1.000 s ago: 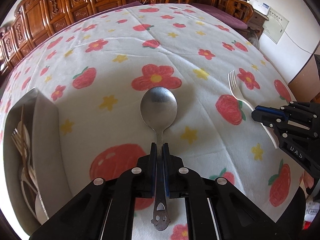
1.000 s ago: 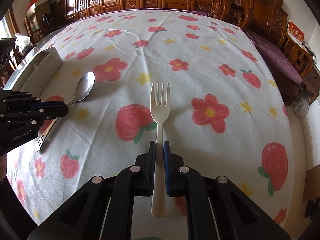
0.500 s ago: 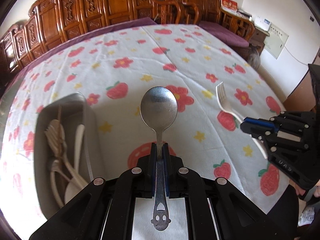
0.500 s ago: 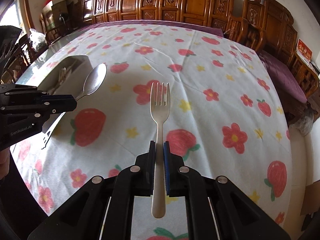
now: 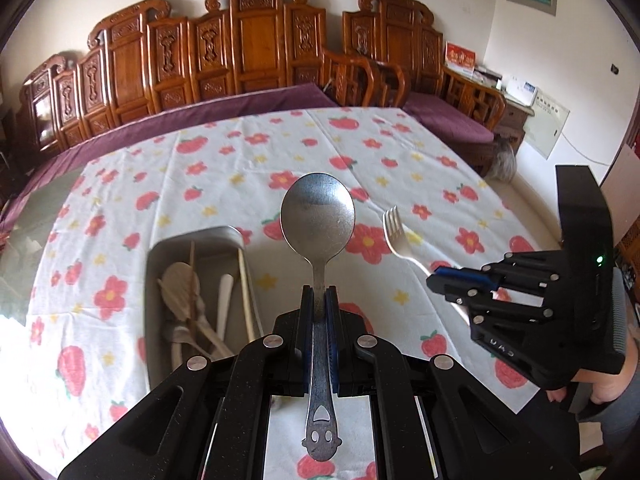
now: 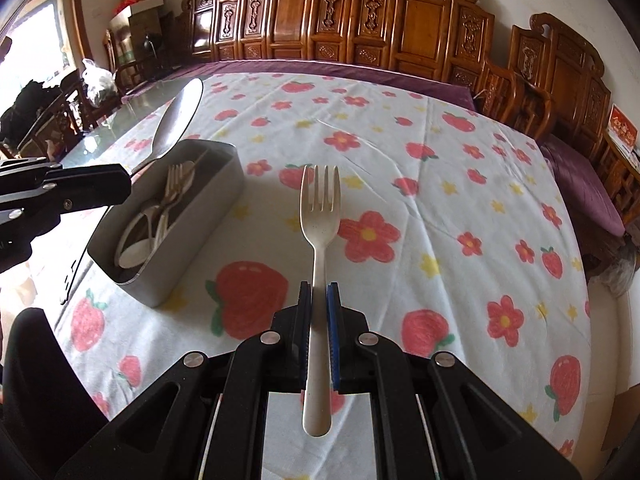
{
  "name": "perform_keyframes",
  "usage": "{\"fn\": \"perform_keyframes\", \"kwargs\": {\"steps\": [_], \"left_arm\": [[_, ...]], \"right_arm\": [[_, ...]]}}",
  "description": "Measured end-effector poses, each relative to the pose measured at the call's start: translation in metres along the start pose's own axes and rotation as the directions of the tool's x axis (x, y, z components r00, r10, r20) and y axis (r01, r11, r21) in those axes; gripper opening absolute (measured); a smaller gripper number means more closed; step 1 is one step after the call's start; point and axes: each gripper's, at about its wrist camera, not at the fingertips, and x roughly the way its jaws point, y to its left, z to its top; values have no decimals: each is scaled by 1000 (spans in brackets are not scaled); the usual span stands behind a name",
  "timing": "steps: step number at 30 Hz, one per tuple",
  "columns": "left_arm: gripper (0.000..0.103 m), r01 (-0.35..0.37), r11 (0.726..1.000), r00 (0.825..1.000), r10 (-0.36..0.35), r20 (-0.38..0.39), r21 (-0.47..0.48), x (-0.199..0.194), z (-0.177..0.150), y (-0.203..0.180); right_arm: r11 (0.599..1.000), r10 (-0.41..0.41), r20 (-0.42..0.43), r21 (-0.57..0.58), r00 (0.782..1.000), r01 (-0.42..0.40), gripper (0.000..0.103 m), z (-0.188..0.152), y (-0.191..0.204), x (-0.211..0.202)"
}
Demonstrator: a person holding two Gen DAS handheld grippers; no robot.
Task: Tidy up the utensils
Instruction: 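Carry the metal spoon into the tray and open the left gripper while the right gripper carries the fork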
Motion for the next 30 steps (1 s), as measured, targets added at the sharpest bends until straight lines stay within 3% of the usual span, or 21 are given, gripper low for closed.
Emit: {"fn": "perform_keyframes", "kwargs": {"steps": [17, 30], "left_arm": [[5, -66, 993, 998, 67, 6, -95, 3, 0, 68], [5, -103, 982, 990, 85, -114, -160, 58, -26, 106]], "right_arm": [[998, 54, 25, -27, 998, -54, 9, 21, 33, 0], [996, 88, 4, -29, 996, -88, 9, 20, 42, 15]]}}
